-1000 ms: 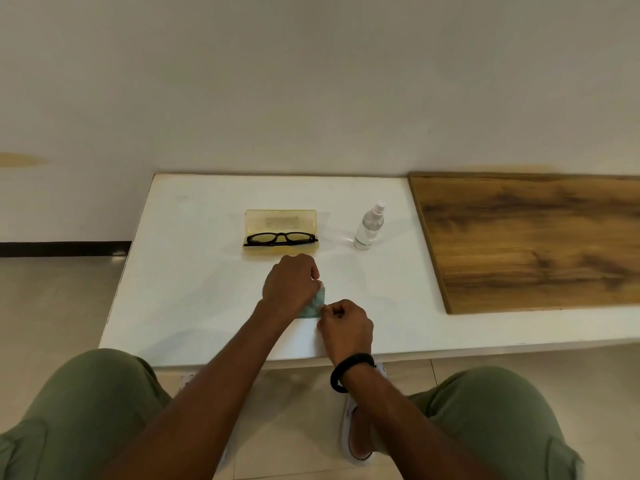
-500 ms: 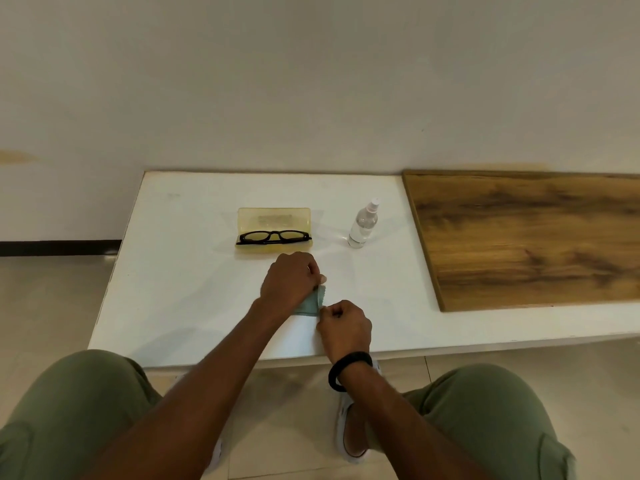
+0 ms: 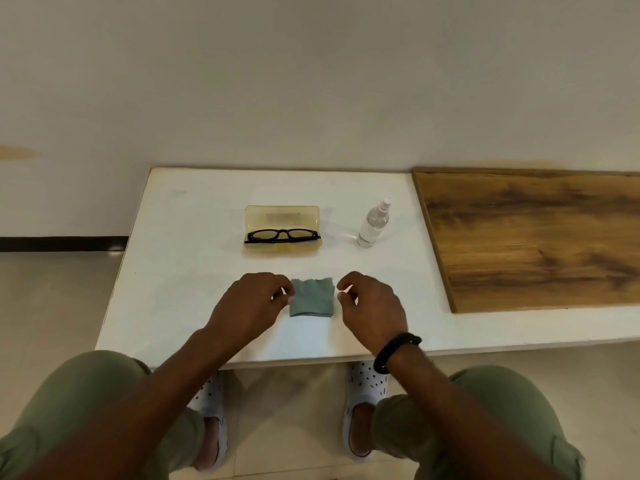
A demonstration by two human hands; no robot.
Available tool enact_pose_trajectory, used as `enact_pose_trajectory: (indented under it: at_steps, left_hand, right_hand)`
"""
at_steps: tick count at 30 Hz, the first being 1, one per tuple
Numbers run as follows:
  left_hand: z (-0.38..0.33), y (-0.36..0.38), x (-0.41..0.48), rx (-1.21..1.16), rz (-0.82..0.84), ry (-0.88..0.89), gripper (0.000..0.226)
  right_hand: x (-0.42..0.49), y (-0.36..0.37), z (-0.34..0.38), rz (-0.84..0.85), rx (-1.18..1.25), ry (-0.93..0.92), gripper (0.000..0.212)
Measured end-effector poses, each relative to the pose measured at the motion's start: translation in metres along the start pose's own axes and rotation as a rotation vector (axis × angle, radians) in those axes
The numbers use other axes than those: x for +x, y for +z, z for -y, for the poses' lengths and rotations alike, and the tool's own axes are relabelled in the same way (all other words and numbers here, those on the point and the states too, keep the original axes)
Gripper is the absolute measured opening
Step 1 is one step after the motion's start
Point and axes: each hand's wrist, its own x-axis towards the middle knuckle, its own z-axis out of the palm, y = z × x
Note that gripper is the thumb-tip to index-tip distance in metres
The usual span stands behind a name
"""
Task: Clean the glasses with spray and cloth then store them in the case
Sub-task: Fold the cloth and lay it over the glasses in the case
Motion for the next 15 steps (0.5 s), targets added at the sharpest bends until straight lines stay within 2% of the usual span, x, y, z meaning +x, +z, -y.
enact_pose_trajectory:
  at_steps: [2, 7, 11, 15]
  left_hand:
    - [0.003, 0.006, 0.001, -0.013, 0.001, -0.026, 0.018]
    - [0.004, 0.02, 0.017, -0.051, -0.006, -0.036, 0.032]
    - [0.007, 0.026, 0.019, 0.026, 0.035, -0.002, 0.042]
    - [0.01, 0.026, 0.018, 0.069, 0.069, 0.0, 0.046]
  right_hand:
    - [0.006, -0.002, -0.002, 0.055, -0.083, -0.067, 0.019]
    - [0.021, 0.008, 0.003, 0.073, -0.067, -0.118, 0.034]
    - [0.019, 0.019, 0.004, 0.192, -0.178, -0.138, 0.05]
    - [0.016, 0.022, 0.005, 0.176, -0.221, -0.13, 0.055]
